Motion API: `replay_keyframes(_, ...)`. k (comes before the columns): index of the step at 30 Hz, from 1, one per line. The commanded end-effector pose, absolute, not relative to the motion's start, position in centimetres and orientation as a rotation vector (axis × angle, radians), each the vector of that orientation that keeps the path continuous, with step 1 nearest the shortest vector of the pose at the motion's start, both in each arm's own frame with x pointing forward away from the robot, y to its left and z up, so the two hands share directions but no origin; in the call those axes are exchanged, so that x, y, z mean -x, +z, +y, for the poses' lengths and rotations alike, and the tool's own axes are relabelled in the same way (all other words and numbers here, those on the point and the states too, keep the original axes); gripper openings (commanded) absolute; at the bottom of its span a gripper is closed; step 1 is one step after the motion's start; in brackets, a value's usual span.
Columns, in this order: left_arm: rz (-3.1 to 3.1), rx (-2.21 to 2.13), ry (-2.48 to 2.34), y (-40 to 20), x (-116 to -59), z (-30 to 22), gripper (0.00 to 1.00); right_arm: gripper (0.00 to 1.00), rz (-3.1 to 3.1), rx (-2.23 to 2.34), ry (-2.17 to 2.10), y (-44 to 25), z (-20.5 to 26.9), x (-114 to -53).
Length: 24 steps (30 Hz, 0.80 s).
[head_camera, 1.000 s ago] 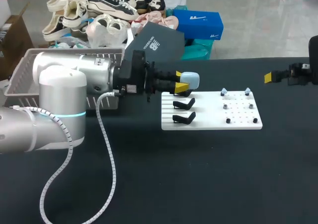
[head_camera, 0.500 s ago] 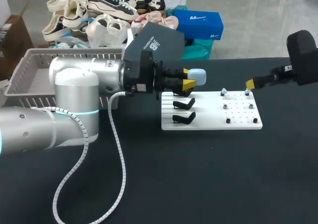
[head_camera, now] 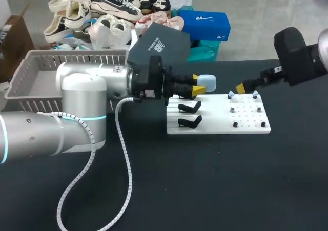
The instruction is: Pick up each earbud case from the left stands, insert the matching earbuds, close the lid, and place the case in the box.
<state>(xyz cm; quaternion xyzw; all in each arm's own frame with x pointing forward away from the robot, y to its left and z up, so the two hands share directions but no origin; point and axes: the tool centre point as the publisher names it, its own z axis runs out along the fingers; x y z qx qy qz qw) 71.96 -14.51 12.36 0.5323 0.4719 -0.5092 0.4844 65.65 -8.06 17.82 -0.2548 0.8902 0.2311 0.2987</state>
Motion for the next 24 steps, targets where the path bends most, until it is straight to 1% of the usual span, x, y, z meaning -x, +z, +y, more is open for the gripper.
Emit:
replay_keyframes(1,1.155,-1.312,-1.248,12.3,-72.2,-14.6,0.0,1.0,2.371,0.678,0.608,17.5,-7.2,-65.8)
replay_keyframes(8,1.168,-1.318,-1.243,12.1,-72.1,-14.6,0.0,1.0,2.38,0.688,0.615,17.1,-6.5,-65.9)
replay_keyframes(12,1.168,-1.318,-1.243,12.1,-72.1,-14.6,0.0,1.0,2.372,0.714,0.63,17.1,-5.3,-66.1)
replay_keyframes(24,1.168,-1.318,-1.243,12.1,-72.1,-14.6,0.0,1.0,2.412,0.727,0.684,15.2,-3.3,-67.9)
